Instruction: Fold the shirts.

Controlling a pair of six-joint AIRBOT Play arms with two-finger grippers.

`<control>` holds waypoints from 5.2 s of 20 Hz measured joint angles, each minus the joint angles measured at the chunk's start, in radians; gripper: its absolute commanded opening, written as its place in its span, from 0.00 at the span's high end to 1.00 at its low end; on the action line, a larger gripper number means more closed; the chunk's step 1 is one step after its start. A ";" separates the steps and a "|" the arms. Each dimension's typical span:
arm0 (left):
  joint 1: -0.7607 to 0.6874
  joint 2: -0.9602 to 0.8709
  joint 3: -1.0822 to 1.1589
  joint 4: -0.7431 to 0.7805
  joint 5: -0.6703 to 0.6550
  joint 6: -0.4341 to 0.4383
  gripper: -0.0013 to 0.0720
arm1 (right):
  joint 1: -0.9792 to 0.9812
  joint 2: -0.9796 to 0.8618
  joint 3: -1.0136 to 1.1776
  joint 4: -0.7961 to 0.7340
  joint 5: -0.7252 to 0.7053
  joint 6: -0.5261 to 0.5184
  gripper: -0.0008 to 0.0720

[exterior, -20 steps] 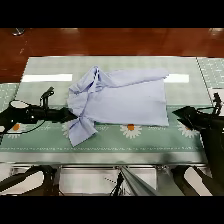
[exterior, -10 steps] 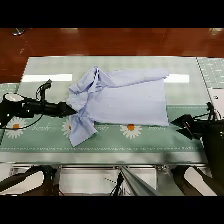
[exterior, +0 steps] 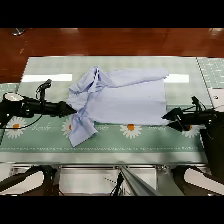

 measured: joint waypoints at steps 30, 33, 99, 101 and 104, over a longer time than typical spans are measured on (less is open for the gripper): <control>0.118 0.558 1.205 0.674 0.113 -0.543 0.95 | 0.195 0.550 1.464 -0.413 0.232 0.256 0.96; 0.118 0.646 1.208 0.774 0.041 -0.555 0.95 | 0.195 0.608 1.457 -0.523 0.348 0.286 0.96; -0.063 -0.428 0.682 0.723 -0.154 -0.463 0.02 | 0.187 -0.489 0.903 -0.385 0.315 0.144 0.14; -0.061 -0.424 0.682 0.720 -0.189 -0.484 0.02 | 0.195 -0.484 0.903 -0.379 0.324 0.154 0.14; -0.039 -0.385 0.661 0.740 -0.256 -0.537 0.02 | 0.193 -0.439 0.900 -0.380 0.342 0.159 0.14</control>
